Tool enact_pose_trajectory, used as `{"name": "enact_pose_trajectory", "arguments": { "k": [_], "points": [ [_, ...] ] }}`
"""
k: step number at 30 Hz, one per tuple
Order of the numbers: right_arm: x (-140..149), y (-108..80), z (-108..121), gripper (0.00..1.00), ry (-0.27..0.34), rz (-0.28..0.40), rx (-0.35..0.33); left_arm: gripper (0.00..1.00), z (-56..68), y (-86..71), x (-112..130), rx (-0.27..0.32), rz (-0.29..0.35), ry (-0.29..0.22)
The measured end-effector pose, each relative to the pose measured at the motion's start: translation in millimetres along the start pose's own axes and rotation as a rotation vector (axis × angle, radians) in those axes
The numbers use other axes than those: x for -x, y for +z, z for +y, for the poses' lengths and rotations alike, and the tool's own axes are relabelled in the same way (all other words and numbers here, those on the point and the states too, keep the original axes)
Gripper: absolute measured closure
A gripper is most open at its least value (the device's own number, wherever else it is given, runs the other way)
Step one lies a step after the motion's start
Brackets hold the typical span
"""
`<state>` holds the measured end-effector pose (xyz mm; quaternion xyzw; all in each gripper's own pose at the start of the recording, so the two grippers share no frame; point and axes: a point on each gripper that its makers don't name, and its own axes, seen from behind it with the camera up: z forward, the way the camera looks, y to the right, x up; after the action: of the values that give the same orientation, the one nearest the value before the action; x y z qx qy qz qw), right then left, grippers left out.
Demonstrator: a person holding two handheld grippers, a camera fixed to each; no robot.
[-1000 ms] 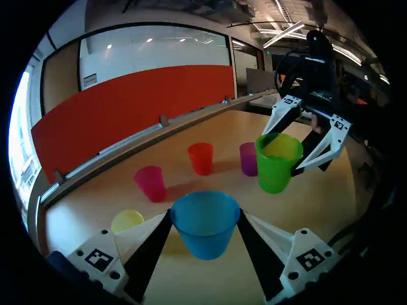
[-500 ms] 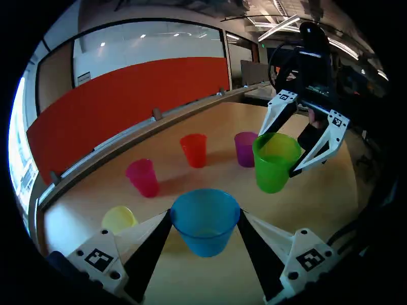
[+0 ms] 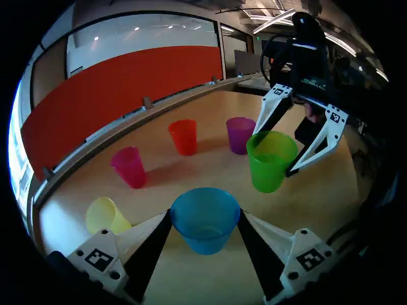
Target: Pour water
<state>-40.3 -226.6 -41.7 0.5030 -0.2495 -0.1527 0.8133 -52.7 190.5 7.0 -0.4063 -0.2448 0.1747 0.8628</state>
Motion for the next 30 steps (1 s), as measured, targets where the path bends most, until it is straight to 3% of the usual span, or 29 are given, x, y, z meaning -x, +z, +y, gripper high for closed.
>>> {"name": "enact_pose_trajectory", "arguments": {
  "k": [14, 30],
  "points": [
    [21, 11.3, -1, 0.08, 0.018, -0.024, 0.0, 0.1, 6.0, 8.5, 7, 0.013, -0.007, 0.01],
    [32, 18.0, -6, 0.08, 0.027, -0.042, -0.004, 0.1, 6.7, 8.1, 12, 0.009, 0.014, -0.02]
  ]
}}
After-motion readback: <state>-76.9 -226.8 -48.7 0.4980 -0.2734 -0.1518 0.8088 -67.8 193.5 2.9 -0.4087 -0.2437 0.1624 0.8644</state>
